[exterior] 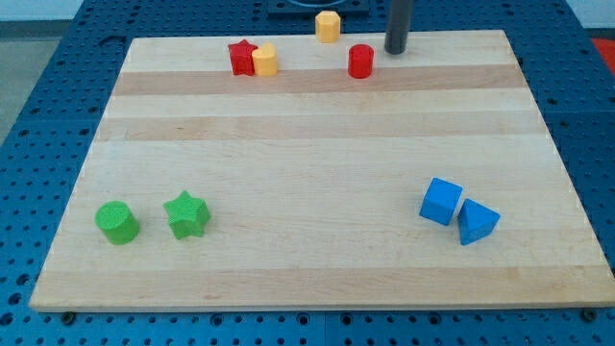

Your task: Slide the yellow heart to the center of the board

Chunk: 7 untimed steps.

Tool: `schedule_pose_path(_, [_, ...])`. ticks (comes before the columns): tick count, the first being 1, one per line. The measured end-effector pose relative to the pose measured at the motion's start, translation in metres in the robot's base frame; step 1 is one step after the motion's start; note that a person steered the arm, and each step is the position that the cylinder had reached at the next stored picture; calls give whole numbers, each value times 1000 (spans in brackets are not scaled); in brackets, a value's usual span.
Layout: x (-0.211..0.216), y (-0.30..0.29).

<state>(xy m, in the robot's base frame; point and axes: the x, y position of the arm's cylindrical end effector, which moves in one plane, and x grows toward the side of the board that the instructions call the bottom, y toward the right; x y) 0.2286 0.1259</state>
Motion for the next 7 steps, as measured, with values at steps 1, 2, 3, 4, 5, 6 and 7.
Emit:
schedule_pose_path(1, [2,0])
schedule_pose_path(2, [2,-2])
schedule_pose_path(3, [2,-2])
schedule_pose_path(4, [-36,9])
schedule_pose_path(5, [-37,4])
schedule_pose_path(6, [-35,-16])
schedule_pose_path(7, [-35,-48])
